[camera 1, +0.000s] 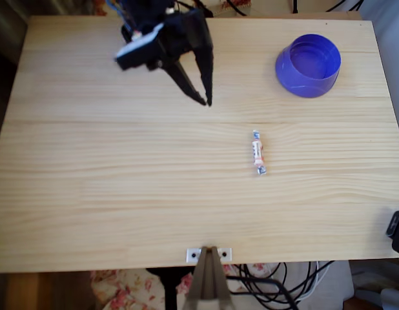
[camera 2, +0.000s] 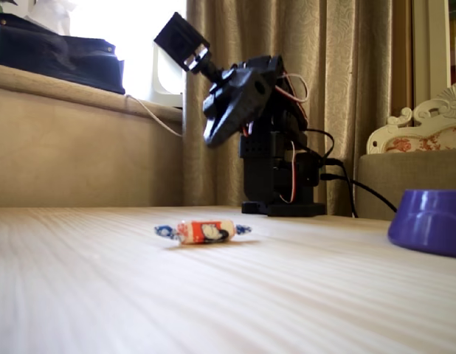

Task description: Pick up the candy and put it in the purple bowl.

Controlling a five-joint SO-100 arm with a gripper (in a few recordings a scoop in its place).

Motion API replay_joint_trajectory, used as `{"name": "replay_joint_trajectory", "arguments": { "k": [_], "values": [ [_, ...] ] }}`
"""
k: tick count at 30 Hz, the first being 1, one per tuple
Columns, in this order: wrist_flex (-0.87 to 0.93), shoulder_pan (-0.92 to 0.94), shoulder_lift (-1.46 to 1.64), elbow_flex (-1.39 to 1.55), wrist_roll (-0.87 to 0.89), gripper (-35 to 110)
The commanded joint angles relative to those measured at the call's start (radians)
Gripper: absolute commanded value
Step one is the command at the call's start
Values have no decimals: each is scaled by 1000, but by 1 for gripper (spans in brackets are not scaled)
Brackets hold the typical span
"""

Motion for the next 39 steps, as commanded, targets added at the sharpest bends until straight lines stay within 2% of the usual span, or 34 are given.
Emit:
{"name": "replay_joint_trajectory", "arguments": {
  "k": [1, 7, 13, 20, 23, 27, 31, 35, 39],
  "values": [
    [-58, 15, 14, 14, -2, 0],
    [-147, 38, 14, 69, -21, 0],
    [-12, 34, 2, -20, 8, 0],
    [21, -25, -51, -106, 52, 0],
    [6, -94, -192, -186, 129, 0],
    [-25, -216, -258, -249, 72, 0],
    [-26, -212, -267, -281, 77, 0],
    [-28, -212, -437, -365, 58, 1],
    [-95, -161, -532, -390, 87, 9]
  ]
}}
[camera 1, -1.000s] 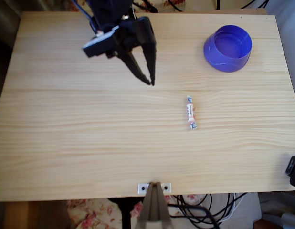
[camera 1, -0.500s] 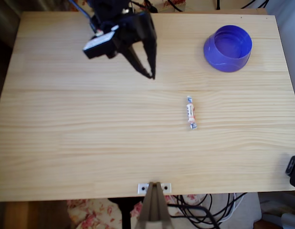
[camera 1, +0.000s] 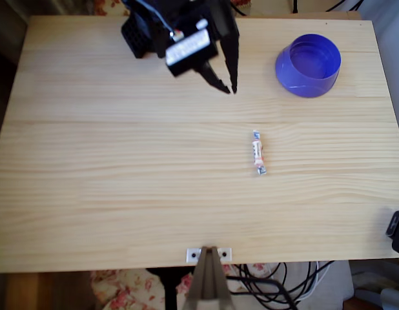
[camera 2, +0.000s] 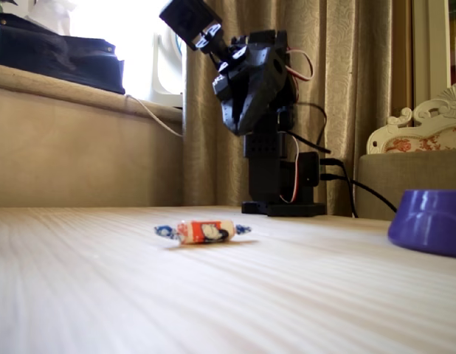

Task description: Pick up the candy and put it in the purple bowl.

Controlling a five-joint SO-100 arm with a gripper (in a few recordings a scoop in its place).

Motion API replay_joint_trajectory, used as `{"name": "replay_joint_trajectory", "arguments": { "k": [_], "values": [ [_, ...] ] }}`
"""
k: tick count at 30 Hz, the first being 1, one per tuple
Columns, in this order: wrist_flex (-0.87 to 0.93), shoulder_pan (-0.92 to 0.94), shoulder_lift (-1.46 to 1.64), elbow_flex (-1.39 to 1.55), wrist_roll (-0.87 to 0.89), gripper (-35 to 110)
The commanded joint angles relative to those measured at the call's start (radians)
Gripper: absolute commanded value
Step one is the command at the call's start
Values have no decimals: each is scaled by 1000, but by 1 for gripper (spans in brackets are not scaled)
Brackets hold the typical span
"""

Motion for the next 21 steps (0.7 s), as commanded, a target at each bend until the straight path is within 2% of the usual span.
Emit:
{"name": "replay_joint_trajectory", "arguments": {
  "k": [1, 2, 5, 9, 10, 15, 21],
  "values": [
    [-49, 34, -77, -114, 49, 16],
    [-46, 37, -126, -141, 71, 24],
    [-49, 2, -310, -238, 107, 26],
    [-64, -74, -431, -308, 144, 16],
    [-86, -80, -426, -301, 109, 12],
    [-72, -44, -442, -295, 121, 13],
    [-123, -15, -681, -397, 153, 15]
  ]
}}
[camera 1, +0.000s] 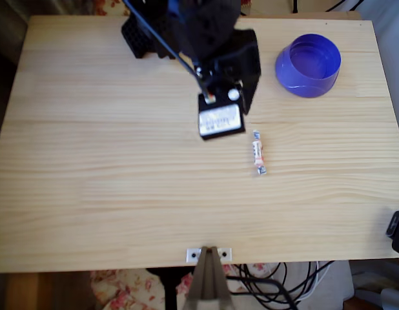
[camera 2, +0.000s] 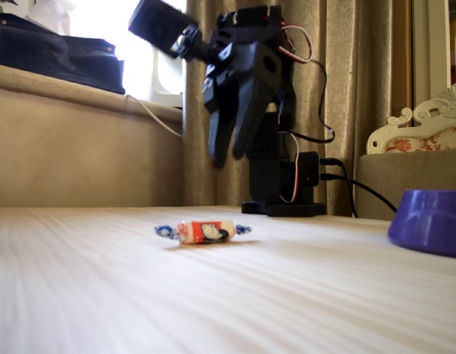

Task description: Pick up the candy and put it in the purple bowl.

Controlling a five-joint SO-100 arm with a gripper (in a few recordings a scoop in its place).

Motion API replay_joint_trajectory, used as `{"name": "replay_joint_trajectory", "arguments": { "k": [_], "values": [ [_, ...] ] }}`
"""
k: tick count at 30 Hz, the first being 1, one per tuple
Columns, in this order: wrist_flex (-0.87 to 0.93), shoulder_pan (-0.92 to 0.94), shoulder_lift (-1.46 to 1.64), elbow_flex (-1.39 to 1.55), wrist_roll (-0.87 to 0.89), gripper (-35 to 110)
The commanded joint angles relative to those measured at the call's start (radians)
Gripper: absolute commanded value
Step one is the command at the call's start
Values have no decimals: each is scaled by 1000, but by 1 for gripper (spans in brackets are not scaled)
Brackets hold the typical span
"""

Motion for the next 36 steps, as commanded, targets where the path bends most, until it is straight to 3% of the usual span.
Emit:
{"name": "replay_joint_trajectory", "arguments": {
  "k": [1, 17, 36],
  "values": [
    [-38, 18, -104, -129, 15, 15],
    [-32, 9, -488, -446, -8, 15],
    [-6, 0, -716, -621, -17, 15]
  ]
}}
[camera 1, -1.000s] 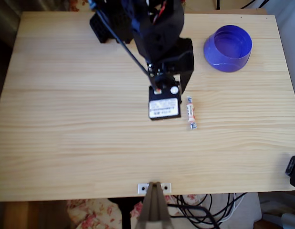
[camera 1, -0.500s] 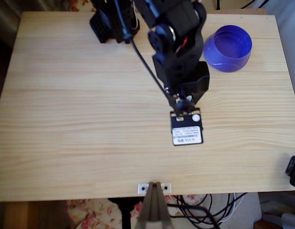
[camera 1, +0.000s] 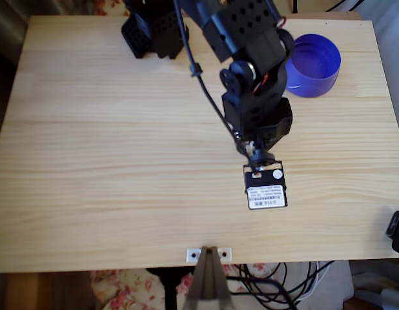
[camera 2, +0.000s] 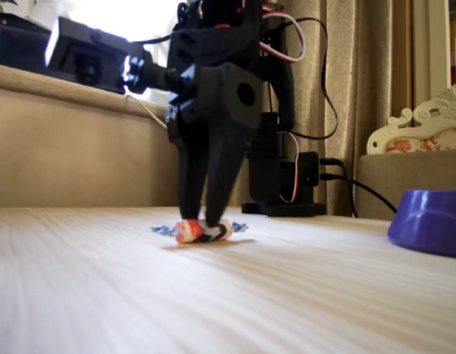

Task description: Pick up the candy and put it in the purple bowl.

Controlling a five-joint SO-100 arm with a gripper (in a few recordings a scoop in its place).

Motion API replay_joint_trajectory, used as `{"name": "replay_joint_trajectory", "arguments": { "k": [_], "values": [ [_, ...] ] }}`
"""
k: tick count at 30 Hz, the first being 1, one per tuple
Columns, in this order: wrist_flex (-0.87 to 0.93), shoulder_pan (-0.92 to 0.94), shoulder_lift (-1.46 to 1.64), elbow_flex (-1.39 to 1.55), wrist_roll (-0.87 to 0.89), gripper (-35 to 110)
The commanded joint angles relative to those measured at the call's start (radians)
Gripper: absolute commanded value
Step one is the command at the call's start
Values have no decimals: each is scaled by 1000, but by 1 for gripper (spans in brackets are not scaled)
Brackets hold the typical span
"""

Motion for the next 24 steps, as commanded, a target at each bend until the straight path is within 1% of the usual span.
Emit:
{"name": "replay_joint_trajectory", "arguments": {
  "k": [1, 2, 5, 7, 12, 16, 21, 24],
  "values": [
    [8, -8, 20, -78, 6, 15],
    [8, -8, 17, -77, 11, 15],
    [8, -6, 3, -72, 20, 3],
    [8, -3, -6, -71, 28, 0],
    [25, -6, -8, -75, 37, 0],
    [35, -21, 69, -58, 34, 0],
    [80, -78, 189, -77, -74, 0],
    [86, -95, 253, -67, -101, 0]
  ]
}}
